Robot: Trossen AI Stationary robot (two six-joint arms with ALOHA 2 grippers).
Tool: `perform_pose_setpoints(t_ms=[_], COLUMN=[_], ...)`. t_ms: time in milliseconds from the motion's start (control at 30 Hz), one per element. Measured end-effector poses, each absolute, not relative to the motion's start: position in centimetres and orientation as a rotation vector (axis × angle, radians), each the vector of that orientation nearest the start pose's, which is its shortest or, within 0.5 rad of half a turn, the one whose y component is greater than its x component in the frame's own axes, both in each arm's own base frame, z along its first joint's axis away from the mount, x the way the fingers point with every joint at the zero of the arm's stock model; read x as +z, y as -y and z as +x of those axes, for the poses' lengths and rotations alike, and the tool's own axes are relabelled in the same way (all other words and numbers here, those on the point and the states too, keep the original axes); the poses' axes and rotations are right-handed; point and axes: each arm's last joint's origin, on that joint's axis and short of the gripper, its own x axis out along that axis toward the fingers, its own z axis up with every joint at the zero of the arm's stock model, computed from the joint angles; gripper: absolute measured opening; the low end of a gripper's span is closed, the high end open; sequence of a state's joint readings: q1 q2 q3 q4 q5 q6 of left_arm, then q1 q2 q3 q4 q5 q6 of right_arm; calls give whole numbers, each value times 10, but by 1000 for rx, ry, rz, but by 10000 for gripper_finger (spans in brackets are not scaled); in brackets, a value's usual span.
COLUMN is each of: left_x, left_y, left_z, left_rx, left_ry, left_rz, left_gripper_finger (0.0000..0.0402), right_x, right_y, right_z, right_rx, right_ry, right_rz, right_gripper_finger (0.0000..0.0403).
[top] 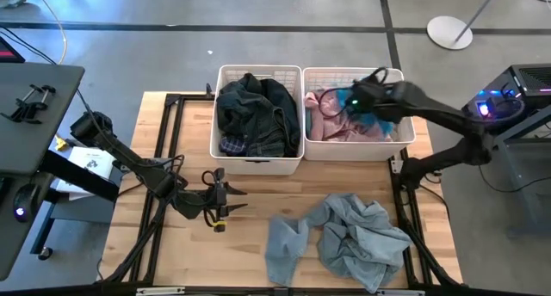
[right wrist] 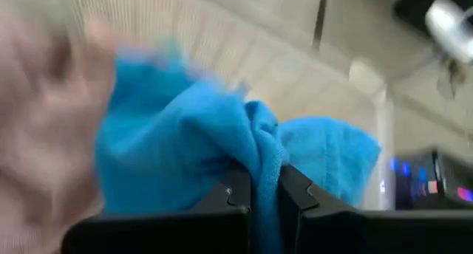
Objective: Sort clothes
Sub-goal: Put the blue shirts into the right white bin, then put the light blue pants into the right white bin
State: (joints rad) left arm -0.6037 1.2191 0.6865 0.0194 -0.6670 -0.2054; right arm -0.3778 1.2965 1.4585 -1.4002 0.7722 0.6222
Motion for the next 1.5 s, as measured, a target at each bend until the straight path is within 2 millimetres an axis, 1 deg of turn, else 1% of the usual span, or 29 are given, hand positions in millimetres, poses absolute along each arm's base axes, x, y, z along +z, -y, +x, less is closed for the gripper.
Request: perform_pose_setpoints(t_ms=[67, 133, 233, 300, 400, 500, 600, 700, 800, 867, 933, 1000, 1100, 1167, 1200, 1333, 1500], left_x=[234, 234, 234, 234, 234, 234, 234, 234, 235, 235, 235, 235, 235, 235, 235, 235, 235], left_y=[127, 127, 127, 127, 127, 127, 127, 126, 126, 126, 126, 126, 126, 126, 126, 126, 126], left_z=[215, 215, 216, 216, 216, 216, 216, 216, 216, 216, 216, 216, 216, 216, 216, 216, 216], left_rx=[104, 104, 104, 102, 99, 99, 99, 123, 134, 135, 136, 137, 137, 138, 139, 140, 140], left_ry=[-403, -403, -403, -404, -404, -404, -403, -398, -395, -394, -394, -394, -394, -393, -393, -393, -393], left_rz=[102, 102, 102, 107, 121, 125, 125, 130, 132, 132, 128, 124, 124, 117, 113, 106, 106], left_gripper_finger=[136, 136, 136, 136, 136, 136, 136, 136, 136, 136, 136, 136, 136, 136, 136, 136, 136], right_x=[342, 308, 258, 229, 201, 193, 200, 220, 253, 276, 303, 328, 360, 375, 379, 381, 369], right_y=[106, 114, 123, 127, 128, 125, 124, 125, 124, 121, 115, 105, 83, 63, 52, 5, -49], right_z=[190, 192, 193, 191, 183, 178, 177, 180, 187, 191, 195, 196, 200, 203, 206, 212, 208], right_rx=[-1313, -1294, -1289, -1280, -1293, -1289, -1273, -1237, -1198, -1186, -1183, -1180, -1125, -1053, -1020, -903, -786], right_ry=[-1024, -1101, -1152, -1177, -1231, -1275, -1302, -1314, -1270, -1223, -1152, -1071, -924, -857, -830, -754, -672], right_rz=[282, 302, 326, 351, 360, 353, 380, 410, 403, 379, 339, 293, 273, 252, 232, 147, 111], right_gripper_finger=[6, 6, 6, 7, 20, 52, 98, 146, 187, 207, 220, 224, 223, 222, 222, 222, 222])
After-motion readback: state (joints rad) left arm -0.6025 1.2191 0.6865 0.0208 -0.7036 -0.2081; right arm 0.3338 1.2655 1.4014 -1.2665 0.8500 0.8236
